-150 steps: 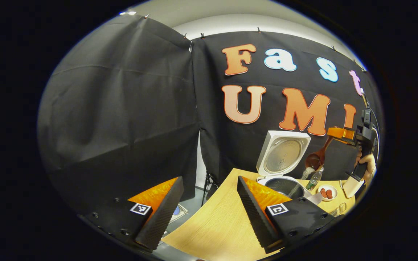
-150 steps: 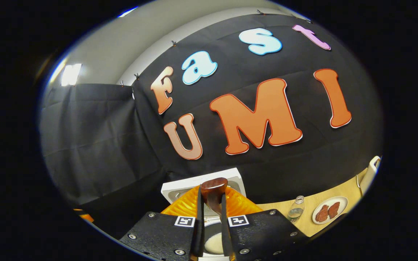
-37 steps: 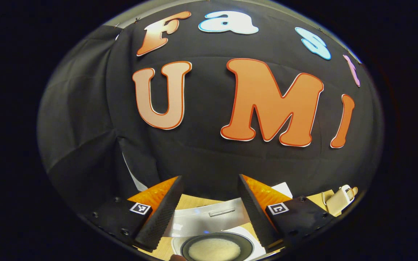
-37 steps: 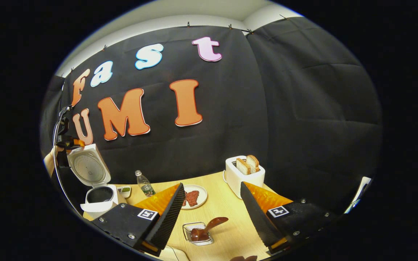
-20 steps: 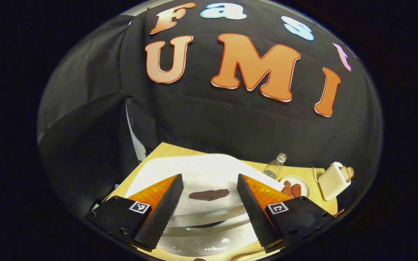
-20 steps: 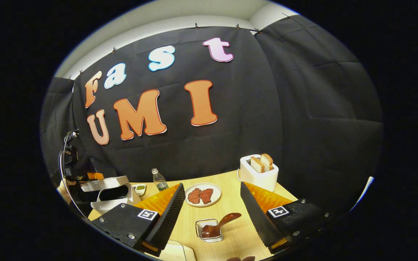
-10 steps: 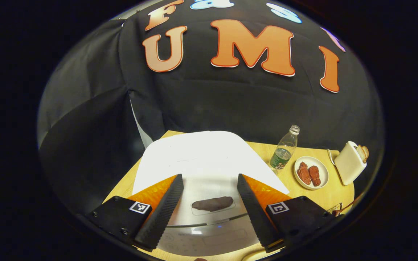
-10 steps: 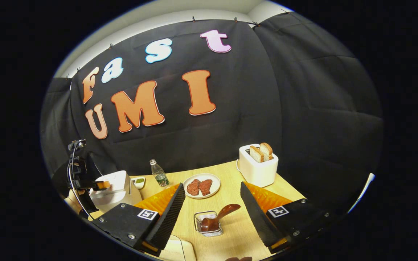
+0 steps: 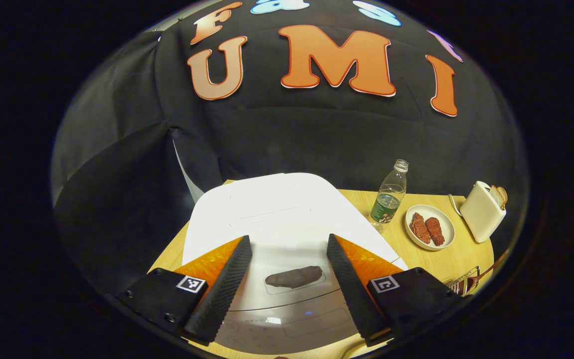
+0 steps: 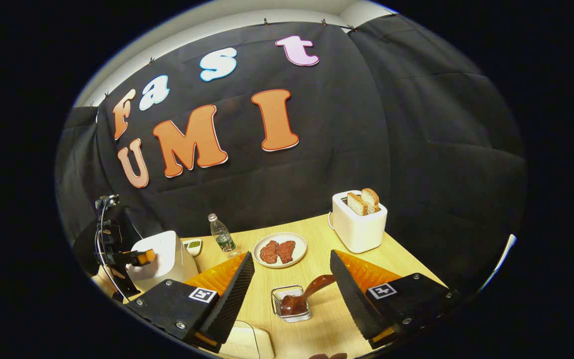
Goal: Close the left gripper, press the button to open the rice cooker; take a wooden spoon from the chopstick holder with the right hand, scoop a spoonful of rice and pour it into the rice cooker, then put the wooden spoon back into the chopstick holder.
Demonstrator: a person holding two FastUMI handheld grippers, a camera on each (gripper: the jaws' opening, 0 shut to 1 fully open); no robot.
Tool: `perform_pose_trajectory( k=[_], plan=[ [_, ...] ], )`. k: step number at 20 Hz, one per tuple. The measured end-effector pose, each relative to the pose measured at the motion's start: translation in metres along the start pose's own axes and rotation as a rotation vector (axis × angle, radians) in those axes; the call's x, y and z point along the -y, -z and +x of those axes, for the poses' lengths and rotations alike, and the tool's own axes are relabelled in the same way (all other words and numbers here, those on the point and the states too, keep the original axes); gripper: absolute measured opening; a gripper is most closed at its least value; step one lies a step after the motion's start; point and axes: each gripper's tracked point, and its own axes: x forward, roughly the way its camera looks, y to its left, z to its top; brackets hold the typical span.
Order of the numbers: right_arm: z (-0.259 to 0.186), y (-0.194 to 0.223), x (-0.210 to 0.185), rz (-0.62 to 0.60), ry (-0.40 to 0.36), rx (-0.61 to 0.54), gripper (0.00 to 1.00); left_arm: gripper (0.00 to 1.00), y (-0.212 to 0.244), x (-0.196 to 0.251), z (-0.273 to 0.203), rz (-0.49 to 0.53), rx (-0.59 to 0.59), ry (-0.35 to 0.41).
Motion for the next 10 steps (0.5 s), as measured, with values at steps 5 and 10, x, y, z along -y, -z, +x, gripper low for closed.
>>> perform_pose_trajectory(
  k=[5, 10],
  plan=[
    [-0.006, -0.022, 0.002, -0.039, 0.010, 0.049, 0.95, 1.00, 0.004, -0.009, -0.014, -0.019, -0.034, 0.011],
    [-0.009, -0.045, 0.003, -0.069, 0.004, 0.092, 0.95, 1.00, -0.031, -0.025, -0.047, -0.021, 0.045, 0.006]
  ],
)
